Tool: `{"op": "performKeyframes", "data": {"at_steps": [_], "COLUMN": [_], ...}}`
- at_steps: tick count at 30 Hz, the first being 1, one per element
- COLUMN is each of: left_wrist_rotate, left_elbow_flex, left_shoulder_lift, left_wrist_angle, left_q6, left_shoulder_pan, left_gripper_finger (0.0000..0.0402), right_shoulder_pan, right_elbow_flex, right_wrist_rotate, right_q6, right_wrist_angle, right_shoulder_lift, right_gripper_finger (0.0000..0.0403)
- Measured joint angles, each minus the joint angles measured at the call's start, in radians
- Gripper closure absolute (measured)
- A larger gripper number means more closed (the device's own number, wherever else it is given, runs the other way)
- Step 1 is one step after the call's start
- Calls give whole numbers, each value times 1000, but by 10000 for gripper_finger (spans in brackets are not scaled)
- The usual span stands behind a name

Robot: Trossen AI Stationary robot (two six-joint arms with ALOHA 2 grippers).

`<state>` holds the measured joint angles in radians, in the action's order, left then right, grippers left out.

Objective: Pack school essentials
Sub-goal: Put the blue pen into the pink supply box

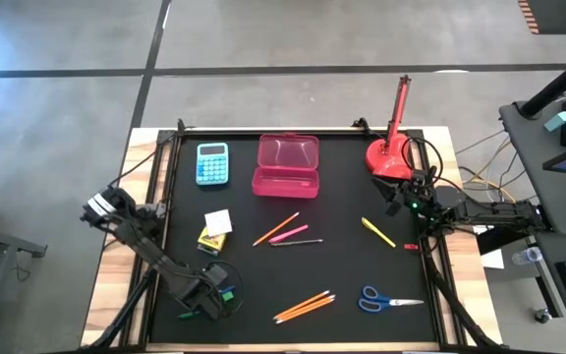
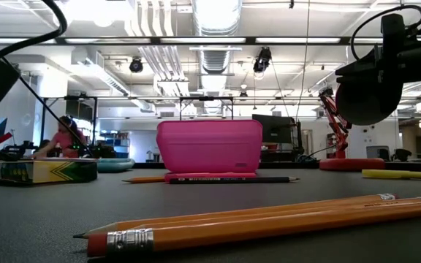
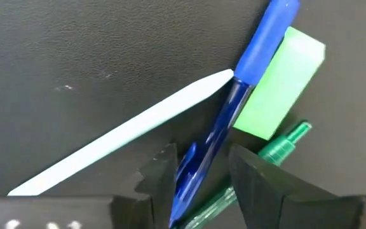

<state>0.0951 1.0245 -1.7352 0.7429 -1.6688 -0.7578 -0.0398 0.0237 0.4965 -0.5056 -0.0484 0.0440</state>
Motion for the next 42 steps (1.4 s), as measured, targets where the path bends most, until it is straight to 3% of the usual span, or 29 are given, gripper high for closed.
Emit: {"op": "performKeyframes", "data": {"at_steps": [11, 24, 29, 35, 42], "left_wrist_rotate": [1, -63, -161, -340, -456], "left_elbow_flex": [2, 8, 8, 12, 39], "left_shoulder_lift": [-6, 57, 110, 190, 243], "left_wrist_angle": [2, 28, 33, 32, 24], "left_q6": [-2, -26, 9, 241, 747], "left_shoulder_pan": [1, 24, 57, 181, 463], "left_gripper_finger": [382, 391, 392, 392, 392], "right_shoulder_pan": [0, 0, 0, 0, 0], "right_elbow_flex": [0, 0, 0, 0, 0], "right_wrist_rotate": [0, 0, 0, 0, 0], "right_q6": [0, 0, 0, 0, 0], "right_wrist_angle": [4, 6, 6, 7, 7], "right_shoulder_lift": [0, 0, 0, 0, 0], "right_gripper_finger": [323, 323, 323, 323, 323]}}
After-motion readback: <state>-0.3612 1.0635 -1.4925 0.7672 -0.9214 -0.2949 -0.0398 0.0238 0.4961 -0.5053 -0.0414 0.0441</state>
